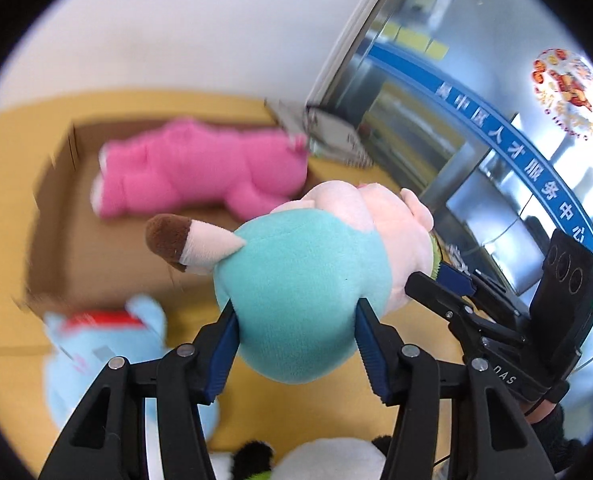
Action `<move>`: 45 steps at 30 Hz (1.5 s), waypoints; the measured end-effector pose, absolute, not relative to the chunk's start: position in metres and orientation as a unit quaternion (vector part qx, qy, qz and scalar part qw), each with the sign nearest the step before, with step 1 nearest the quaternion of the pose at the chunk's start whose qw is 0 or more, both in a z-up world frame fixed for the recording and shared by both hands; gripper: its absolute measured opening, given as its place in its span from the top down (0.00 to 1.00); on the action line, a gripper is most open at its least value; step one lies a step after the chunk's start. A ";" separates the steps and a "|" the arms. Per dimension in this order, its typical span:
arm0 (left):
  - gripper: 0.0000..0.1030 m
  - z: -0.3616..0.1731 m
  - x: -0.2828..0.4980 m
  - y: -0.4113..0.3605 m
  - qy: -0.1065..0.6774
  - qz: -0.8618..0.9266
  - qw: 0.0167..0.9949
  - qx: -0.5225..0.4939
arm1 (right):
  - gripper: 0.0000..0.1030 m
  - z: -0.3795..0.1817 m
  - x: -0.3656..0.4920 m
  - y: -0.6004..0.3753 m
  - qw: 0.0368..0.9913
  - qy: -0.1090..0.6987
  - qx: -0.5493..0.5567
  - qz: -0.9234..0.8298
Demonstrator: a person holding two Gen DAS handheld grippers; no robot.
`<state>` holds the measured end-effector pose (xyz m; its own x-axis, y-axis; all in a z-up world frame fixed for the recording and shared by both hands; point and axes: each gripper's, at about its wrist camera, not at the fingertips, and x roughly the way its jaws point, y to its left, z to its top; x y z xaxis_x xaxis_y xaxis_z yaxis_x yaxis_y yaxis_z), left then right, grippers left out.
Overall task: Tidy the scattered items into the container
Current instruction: 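Lift the pig plush with both grippers and carry it over the box, then lower the pig plush into the box and open both grippers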
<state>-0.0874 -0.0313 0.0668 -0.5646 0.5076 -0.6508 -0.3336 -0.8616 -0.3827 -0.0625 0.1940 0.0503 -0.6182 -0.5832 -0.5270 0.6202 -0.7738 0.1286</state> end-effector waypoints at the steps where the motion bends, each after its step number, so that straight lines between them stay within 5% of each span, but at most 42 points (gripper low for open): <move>1: 0.47 0.077 -0.089 -0.035 -0.102 0.883 0.237 -0.391 | 0.57 0.061 -0.063 0.189 0.339 0.035 0.269 -0.901; 8: 0.47 0.132 -0.103 -0.084 -0.075 0.916 0.203 -0.338 | 0.57 0.120 -0.083 0.135 0.377 0.048 0.206 -0.902; 14: 0.47 0.127 -0.132 -0.123 -0.076 0.921 0.168 -0.343 | 0.57 0.123 -0.117 0.081 0.403 0.033 0.199 -0.893; 27: 0.47 -0.021 -0.203 -0.183 -0.139 0.859 0.146 -0.470 | 0.57 -0.012 -0.190 -0.001 0.403 0.028 0.356 -0.843; 34: 0.45 -0.043 -0.192 -0.194 -0.154 0.852 0.129 -0.484 | 0.57 -0.048 -0.193 -0.018 0.406 0.038 0.418 -0.812; 37: 0.38 -0.041 -0.196 -0.196 -0.179 0.852 0.115 -0.478 | 0.49 -0.049 -0.193 -0.024 0.409 0.046 0.431 -0.803; 41: 0.36 -0.028 -0.190 -0.187 -0.174 0.862 0.086 -0.468 | 0.19 -0.056 -0.184 -0.022 0.404 0.076 0.439 -0.799; 45: 0.36 0.003 -0.165 -0.179 -0.146 0.880 0.061 -0.447 | 0.08 -0.035 -0.168 -0.005 0.385 0.100 0.405 -0.823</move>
